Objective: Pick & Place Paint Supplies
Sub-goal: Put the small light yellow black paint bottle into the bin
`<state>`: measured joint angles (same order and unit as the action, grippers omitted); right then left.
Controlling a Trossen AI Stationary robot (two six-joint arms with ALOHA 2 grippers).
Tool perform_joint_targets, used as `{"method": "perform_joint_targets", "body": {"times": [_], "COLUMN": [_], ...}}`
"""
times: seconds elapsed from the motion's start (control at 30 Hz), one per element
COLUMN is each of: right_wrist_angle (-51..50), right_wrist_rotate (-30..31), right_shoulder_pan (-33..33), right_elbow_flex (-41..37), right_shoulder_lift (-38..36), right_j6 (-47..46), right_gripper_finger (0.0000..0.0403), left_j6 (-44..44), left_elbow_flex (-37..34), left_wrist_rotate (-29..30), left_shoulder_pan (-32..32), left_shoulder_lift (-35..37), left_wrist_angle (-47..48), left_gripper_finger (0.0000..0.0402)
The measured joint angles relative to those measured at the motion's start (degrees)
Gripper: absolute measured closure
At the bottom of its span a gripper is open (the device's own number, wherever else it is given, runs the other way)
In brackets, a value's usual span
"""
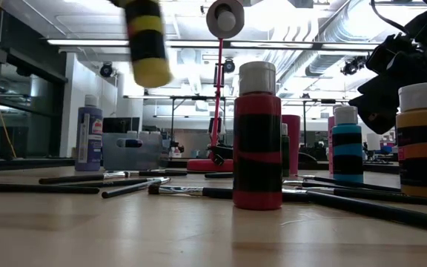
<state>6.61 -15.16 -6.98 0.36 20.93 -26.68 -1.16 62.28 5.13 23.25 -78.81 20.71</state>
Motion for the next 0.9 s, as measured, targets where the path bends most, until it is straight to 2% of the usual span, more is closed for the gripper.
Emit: {"method": "perform_joint_targets", "body": {"times": [0.33, 0.5, 0.9], "right_wrist_angle": [0.0, 0.0, 0.0], "right_wrist_rotate": [0.0, 0.0, 0.0], "right_shoulder_pan": [0.0, 0.0, 0.0], "right_elbow_flex": [0.0, 0.0, 0.0], "right_shoulder_lift": [0.0, 0.0, 0.0], "right_j6": [0.0, 0.0, 0.0], "right_gripper_finger": [0.0280, 0.0280, 0.0280], "left_j6": [-2.4, -3.5, -7.8], "left_elbow_flex": [6.0, 6.5, 6.5], "left_wrist_rotate": [10.5, 14.9, 20.0], "left_shoulder_pan": [-11.5, -19.3, -41.0], "left_shoulder_lift": [0.0, 0.0, 0.0], "left_wrist_angle": [12.0, 12.3, 12.4], "left_gripper_finger": [0.0286, 0.0286, 0.0286]}}
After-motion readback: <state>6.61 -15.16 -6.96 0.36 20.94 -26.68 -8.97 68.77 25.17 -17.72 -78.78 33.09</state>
